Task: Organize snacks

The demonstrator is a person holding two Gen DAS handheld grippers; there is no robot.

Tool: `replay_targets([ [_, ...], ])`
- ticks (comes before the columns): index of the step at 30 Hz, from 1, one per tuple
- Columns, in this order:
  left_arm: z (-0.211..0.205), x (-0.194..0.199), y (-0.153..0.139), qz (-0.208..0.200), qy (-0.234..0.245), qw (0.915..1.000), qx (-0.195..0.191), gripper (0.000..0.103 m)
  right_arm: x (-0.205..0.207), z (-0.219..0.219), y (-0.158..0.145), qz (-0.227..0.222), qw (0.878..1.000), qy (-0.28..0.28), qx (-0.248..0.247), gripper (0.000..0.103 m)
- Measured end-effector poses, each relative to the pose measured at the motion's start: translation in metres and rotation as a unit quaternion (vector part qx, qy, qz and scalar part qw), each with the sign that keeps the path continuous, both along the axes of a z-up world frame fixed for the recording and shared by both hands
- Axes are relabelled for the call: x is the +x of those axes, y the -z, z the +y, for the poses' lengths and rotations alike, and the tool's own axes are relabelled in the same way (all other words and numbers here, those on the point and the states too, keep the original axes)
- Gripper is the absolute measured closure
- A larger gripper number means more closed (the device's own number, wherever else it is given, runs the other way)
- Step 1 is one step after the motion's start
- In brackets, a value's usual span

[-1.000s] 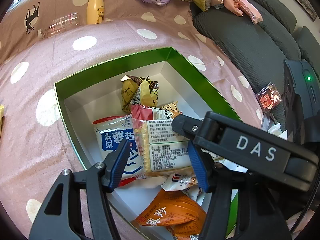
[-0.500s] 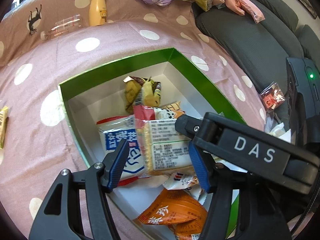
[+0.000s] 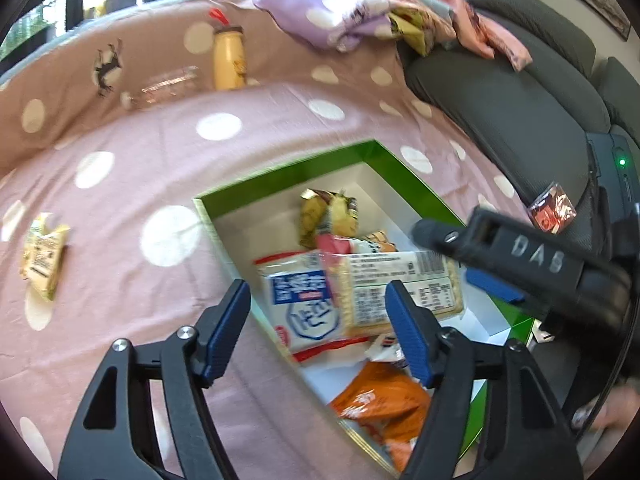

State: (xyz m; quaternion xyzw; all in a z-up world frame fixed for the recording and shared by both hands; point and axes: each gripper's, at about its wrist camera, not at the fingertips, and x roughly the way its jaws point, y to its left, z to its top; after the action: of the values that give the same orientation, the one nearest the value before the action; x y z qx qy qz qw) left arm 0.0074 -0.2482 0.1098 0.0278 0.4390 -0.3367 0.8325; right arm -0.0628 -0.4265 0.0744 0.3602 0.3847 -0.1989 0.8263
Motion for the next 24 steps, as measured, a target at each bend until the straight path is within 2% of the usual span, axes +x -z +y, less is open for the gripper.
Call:
replay_targets([
  [3, 0.024, 0.002, -0.006, -0.003, -0.02, 0.9997, -0.016, 0.031, -0.002, 0.006, -0.012, -0.018, 1.0, 0.004, -0.022, 0.02],
  [7, 0.064, 0.003, -0.012, -0.016, -0.053, 0.9978, -0.035, 0.019, 0.002, 0.02, -0.023, -0.048, 0.998, -0.017, -0.036, 0.015],
  [13, 0.13, -0.009, 0.0, -0.02, -0.114, 0.9929, -0.026, 0.017, 0.011, 0.05, -0.04, -0.084, 0.992, -0.057, -0.076, 0.015],
  [15, 0.154, -0.009, 0.008, -0.017, -0.133, 0.9908, -0.013, 0.017, 0.016, 0.065, -0.044, -0.096, 0.989, -0.077, -0.086, 0.015],
  [17, 0.176, -0.007, 0.013, -0.017, -0.156, 0.9875, -0.009, 0.015, 0.021, 0.08, -0.047, -0.104, 0.985, -0.101, -0.095, 0.007],
  [18, 0.184, -0.005, 0.015, -0.015, -0.164, 0.9863, -0.01, 0.01, 0.024, 0.088, -0.048, -0.108, 0.982, -0.113, -0.101, 0.005],
  [19, 0.193, -0.004, 0.017, -0.015, -0.171, 0.9851, -0.013, 0.004, 0.028, 0.099, -0.05, -0.113, 0.979, -0.129, -0.111, 0.005],
  [24, 0.239, 0.008, 0.029, -0.001, -0.225, 0.9735, -0.04, 0.003, 0.045, 0.147, -0.051, -0.124, 0.963, -0.197, -0.133, 0.005],
])
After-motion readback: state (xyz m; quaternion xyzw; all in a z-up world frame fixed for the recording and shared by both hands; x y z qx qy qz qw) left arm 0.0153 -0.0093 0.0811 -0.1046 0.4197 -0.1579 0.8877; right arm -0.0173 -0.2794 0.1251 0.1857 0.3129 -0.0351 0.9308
